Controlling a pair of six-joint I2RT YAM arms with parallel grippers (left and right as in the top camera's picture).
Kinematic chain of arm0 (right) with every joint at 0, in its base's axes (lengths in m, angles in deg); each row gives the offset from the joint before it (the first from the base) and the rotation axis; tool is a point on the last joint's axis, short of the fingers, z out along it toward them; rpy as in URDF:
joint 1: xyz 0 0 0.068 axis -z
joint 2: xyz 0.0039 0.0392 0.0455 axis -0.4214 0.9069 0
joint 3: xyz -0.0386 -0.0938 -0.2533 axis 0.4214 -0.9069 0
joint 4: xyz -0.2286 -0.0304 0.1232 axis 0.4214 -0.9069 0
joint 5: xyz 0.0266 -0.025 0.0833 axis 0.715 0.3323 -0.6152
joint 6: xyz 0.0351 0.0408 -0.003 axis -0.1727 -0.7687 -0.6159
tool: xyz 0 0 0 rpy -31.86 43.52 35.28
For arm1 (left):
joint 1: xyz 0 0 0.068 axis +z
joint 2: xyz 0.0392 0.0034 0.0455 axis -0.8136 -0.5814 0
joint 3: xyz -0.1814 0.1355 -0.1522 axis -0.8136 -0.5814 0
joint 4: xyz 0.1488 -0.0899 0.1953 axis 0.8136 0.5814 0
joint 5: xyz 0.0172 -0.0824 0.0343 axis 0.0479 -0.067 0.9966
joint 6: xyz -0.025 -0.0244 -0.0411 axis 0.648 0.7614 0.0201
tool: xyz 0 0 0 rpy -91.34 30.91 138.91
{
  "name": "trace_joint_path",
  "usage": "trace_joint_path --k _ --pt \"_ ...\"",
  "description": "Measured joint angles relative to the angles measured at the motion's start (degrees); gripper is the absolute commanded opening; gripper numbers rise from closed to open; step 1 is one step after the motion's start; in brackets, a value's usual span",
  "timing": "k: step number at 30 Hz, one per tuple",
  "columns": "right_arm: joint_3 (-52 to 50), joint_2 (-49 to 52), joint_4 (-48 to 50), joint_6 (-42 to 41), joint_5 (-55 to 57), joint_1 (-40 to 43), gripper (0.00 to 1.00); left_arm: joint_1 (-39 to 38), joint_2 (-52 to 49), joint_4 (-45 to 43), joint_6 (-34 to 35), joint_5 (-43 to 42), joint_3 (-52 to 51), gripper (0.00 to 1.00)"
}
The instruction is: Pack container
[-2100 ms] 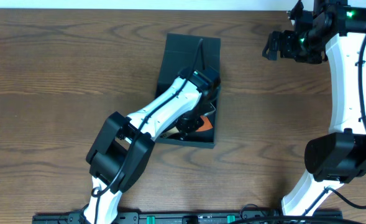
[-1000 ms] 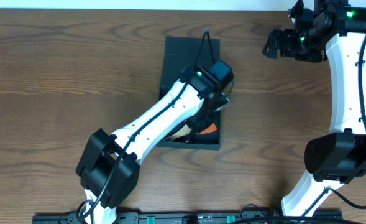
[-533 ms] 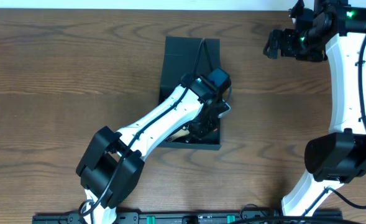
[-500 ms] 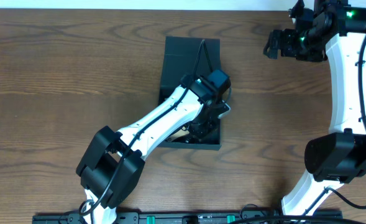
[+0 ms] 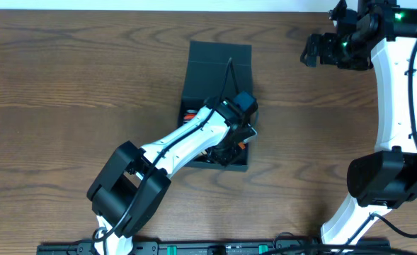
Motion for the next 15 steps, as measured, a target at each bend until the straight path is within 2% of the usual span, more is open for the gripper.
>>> trace_joint_path --k 11,13,14,15 --pt "0.0 0.0 -0.5 0.0 0.0 0.0 0.99 7.5 0.0 -1.9 0.0 2.7 0.0 0.07" --pt "0.0 0.0 -0.4 0.0 0.0 0.0 0.99 7.3 0.0 -1.6 0.0 2.8 0.0 0.17" --pt "0.0 0.0 -0.5 0.0 0.0 0.0 0.99 7.1 0.0 -1.3 0.1 2.8 0.0 0.33" --pt "0.0 0.0 -0.4 0.0 0.0 0.0 0.99 6.9 0.0 -0.6 0.1 2.8 0.2 0.42"
